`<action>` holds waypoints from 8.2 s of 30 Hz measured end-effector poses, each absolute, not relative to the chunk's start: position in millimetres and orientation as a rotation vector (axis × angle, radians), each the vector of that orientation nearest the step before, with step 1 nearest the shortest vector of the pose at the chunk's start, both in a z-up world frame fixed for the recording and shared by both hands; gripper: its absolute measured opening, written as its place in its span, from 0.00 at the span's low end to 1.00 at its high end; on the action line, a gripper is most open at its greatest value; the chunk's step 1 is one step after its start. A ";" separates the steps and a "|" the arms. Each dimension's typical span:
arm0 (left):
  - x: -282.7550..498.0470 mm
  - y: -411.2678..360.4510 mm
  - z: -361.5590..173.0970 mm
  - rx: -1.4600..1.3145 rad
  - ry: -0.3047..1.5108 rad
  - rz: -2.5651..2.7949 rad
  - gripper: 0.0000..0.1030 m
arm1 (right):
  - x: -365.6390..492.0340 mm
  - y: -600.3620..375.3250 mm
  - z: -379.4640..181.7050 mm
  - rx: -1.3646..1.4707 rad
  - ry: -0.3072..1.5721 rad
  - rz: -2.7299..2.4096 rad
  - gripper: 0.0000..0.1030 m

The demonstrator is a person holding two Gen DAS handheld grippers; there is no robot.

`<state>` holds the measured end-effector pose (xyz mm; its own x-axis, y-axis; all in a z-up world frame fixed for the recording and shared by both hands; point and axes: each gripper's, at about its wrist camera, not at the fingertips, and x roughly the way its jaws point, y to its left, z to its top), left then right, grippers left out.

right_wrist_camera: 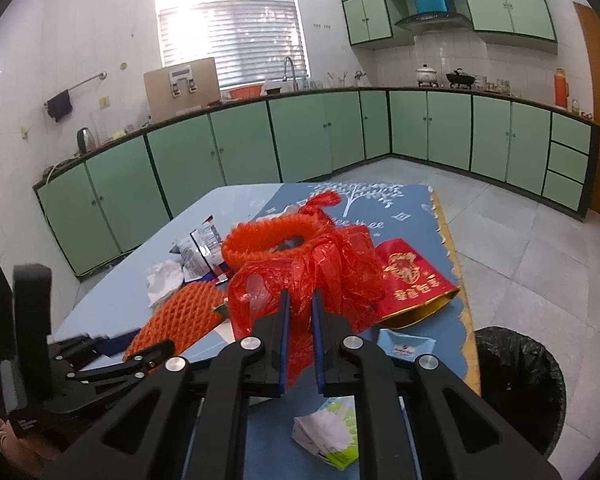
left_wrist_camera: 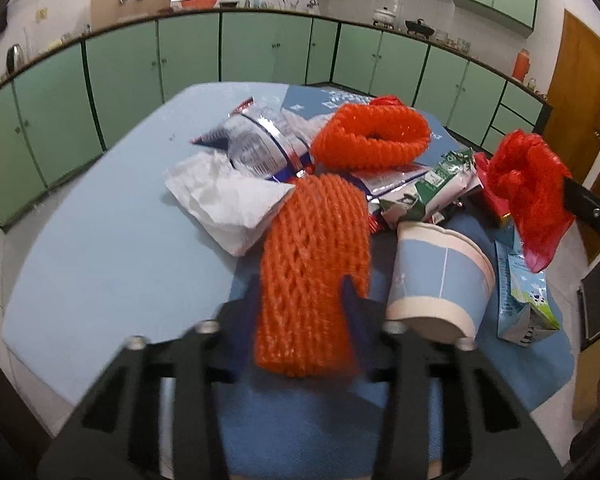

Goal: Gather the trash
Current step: 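Release the red bag over the bin with the right tool while the left holds the net, then grasp the blue paper cup with the left tool, then grasp the milk carton with the right tool while the left tool holds the blue cup, then drop the milk carton into the bin with the right tool while the left tool drops the blue cup, then grasp the green snack wrapper with the left tool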

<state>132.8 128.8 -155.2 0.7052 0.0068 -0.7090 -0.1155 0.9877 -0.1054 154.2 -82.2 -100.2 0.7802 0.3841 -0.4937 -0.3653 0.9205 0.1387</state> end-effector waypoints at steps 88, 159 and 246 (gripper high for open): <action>136.3 58.3 -155.2 -0.064 0.703 -0.099 0.81 | 146.1 -139.7 -135.1 0.082 0.572 0.132 0.81; 134.0 62.7 -130.7 -0.057 0.620 -0.026 0.58 | 157.0 -114.5 -168.5 -0.057 0.795 0.198 0.44; 173.5 31.0 -137.6 0.010 0.624 -0.173 0.81 | 154.2 -192.8 -115.0 0.112 0.534 0.048 0.89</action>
